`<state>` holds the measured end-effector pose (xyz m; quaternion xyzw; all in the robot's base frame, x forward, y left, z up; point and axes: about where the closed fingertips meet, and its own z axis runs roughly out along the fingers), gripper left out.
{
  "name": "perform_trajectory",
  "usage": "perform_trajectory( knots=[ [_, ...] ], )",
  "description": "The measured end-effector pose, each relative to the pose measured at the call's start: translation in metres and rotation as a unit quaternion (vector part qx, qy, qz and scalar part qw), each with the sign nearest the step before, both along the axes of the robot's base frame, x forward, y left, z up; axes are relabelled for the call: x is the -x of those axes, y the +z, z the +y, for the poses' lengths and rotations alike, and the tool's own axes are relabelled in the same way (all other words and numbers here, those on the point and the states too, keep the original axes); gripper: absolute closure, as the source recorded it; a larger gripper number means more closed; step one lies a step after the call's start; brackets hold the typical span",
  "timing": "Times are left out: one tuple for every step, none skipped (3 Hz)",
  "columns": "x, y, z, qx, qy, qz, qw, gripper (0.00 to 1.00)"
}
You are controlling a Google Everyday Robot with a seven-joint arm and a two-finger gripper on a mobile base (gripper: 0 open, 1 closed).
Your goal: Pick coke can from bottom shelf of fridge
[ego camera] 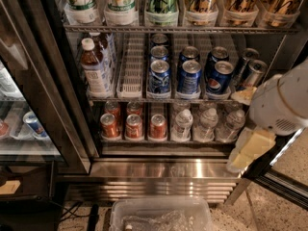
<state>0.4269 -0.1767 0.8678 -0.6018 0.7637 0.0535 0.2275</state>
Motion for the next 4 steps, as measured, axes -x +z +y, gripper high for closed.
perform_trajectory(
  knots=[
    [0.0,-0.034,0.024,-0.032,0.024,-0.002,0.9992,0.0],
    [0.0,-0.034,0.024,-0.032,0.024,-0.002,0.9992,0.0],
    [0.0,-0.053,0.031,-0.038,0.016,-0.011,0.9991,0.0],
    [-0.011,-0.09,0.05,-0.052,0.022,-0.025,0.9981,0.0]
  ],
)
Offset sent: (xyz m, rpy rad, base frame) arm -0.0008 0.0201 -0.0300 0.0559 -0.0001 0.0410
